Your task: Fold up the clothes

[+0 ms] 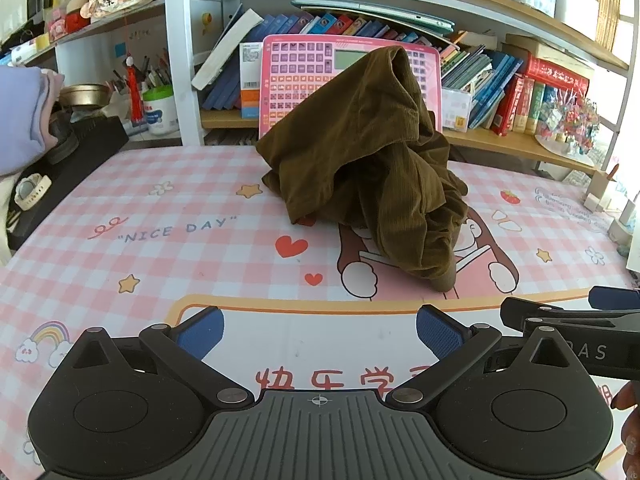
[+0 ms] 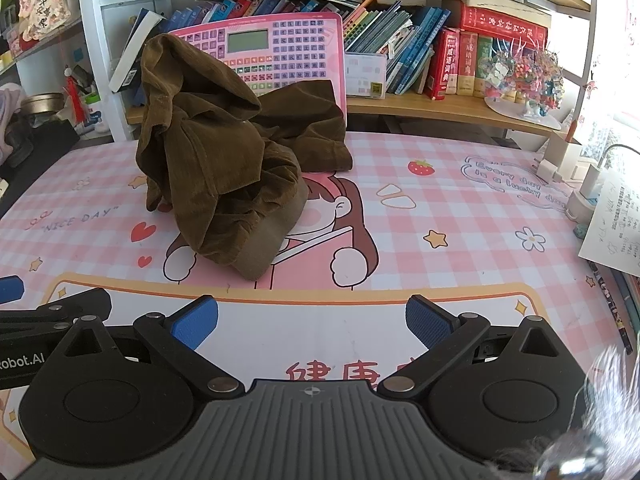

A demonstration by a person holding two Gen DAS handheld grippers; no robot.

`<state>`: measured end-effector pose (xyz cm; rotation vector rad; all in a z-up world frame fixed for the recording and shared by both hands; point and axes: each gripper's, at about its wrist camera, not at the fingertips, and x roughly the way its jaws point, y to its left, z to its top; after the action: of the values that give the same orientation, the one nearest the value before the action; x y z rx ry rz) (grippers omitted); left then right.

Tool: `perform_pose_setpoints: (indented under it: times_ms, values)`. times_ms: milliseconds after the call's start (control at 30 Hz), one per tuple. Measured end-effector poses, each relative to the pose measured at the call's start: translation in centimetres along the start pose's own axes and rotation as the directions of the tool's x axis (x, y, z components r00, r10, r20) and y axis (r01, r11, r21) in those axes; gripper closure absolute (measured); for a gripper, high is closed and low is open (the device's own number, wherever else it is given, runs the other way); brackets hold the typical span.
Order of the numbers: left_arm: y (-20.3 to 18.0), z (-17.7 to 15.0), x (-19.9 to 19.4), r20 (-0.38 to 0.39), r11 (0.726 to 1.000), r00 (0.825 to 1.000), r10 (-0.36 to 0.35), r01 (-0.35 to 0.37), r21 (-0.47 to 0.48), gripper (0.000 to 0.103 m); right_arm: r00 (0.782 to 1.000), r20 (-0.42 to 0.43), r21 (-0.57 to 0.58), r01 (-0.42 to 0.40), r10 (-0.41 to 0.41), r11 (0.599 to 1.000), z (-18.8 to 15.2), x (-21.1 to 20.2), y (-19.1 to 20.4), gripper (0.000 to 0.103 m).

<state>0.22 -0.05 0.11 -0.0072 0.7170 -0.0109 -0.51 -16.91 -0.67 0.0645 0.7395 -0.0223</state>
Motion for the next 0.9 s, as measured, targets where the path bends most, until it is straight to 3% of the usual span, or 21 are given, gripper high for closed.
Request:
perform_pose_setpoints:
  times_ms: [900]
  values:
    - [0.04,0.20,-0.26,0.006,1.000,1.000,-0.009,0.009,0.017,0.000,1.000,0.006,-0.002,-0.001,0.001,1.000,-0.02,-0.26,0.05,0.002]
